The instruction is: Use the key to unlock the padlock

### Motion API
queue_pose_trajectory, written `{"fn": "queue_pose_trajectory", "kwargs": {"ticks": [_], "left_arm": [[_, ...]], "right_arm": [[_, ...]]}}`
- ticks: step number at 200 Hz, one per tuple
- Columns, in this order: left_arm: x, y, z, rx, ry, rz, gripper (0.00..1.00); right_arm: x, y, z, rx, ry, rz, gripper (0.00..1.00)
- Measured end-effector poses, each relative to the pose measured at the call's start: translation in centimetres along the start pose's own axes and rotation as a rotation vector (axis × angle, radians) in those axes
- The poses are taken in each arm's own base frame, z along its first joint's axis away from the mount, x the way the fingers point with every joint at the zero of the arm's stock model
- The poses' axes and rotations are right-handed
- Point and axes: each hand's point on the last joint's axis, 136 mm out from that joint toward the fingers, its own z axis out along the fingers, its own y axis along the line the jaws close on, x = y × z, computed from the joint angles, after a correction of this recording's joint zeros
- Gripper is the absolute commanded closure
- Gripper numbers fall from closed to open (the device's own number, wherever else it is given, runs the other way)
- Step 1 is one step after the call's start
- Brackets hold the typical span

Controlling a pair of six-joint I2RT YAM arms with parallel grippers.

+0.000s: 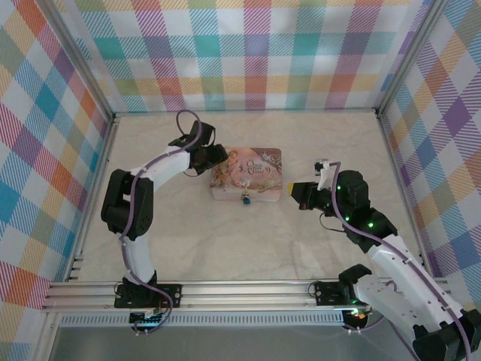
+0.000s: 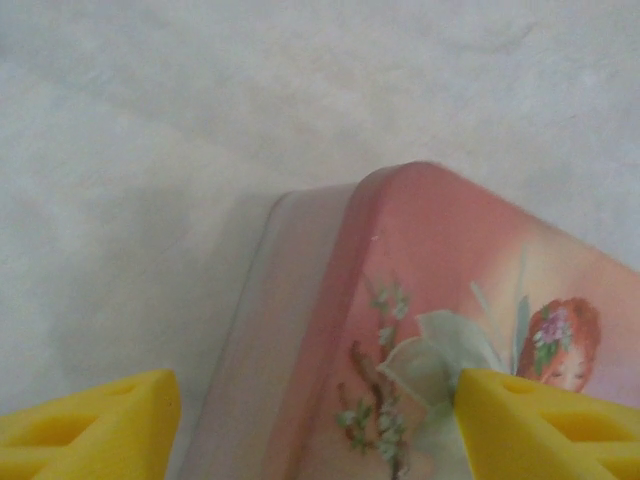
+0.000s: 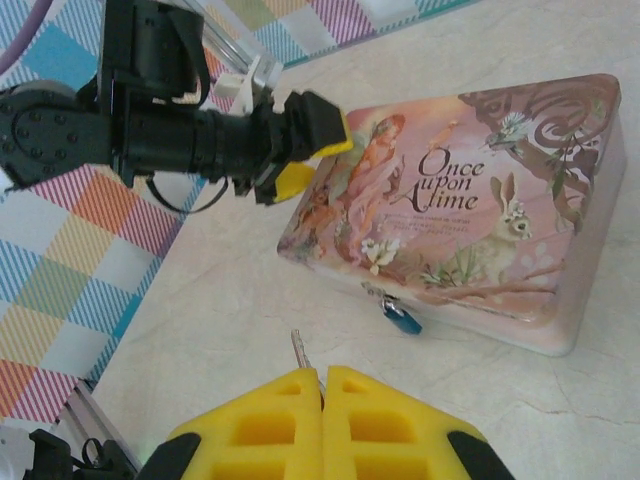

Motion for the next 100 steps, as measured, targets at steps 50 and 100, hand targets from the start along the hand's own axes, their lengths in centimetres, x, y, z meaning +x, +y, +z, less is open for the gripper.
{"fn": "queue_pose_trajectory", "kwargs": {"ticks": [50,100], "left_arm": [[-0.9,-3.6,2.7,0.114,0.058,0.030,0.31],[0.9,-5.7,3.2,0.225,0.136,0.101,0.33]], "right_arm": [[1.0,-1.1,0.0,0.038,0.014,0.000,1.00],[2.2,-2.7,1.8,0.081,0.082,0.000,1.00]]}}
